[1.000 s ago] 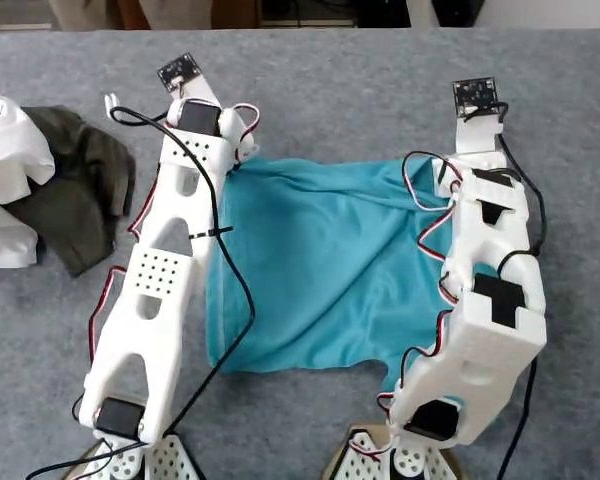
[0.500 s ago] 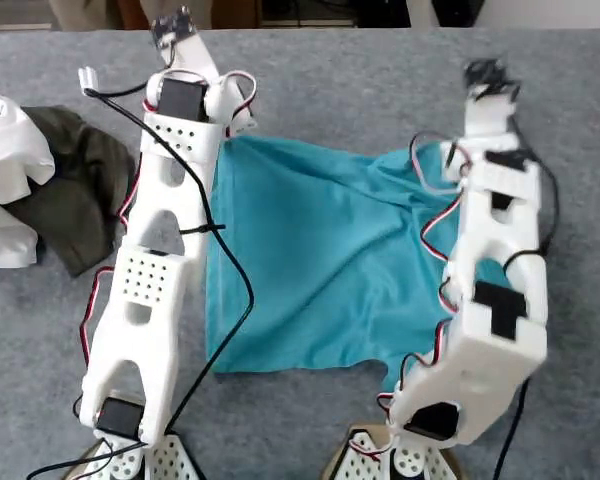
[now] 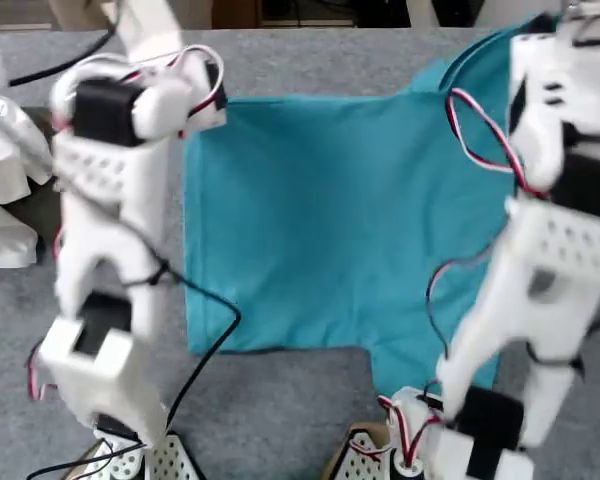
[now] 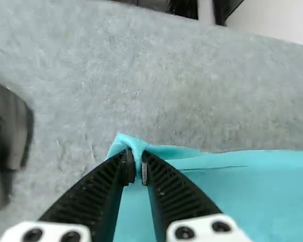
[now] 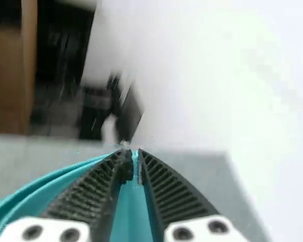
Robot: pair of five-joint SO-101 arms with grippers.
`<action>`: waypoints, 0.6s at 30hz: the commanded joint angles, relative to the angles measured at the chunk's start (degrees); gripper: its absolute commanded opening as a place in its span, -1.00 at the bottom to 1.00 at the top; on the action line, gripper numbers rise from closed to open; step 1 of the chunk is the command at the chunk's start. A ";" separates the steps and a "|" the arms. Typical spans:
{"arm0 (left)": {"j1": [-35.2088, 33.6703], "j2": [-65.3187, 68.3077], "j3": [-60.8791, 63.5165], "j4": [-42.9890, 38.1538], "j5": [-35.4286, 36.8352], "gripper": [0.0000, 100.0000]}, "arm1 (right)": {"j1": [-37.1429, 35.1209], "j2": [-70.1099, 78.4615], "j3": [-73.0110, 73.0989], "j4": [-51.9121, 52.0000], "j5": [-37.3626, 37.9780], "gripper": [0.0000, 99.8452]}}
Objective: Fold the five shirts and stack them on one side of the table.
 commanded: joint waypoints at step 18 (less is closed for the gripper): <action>-8.44 -42.24 5.45 0.62 -13.27 -0.96 | 3.47 -8.48 -48.40 0.18 9.14 -1.00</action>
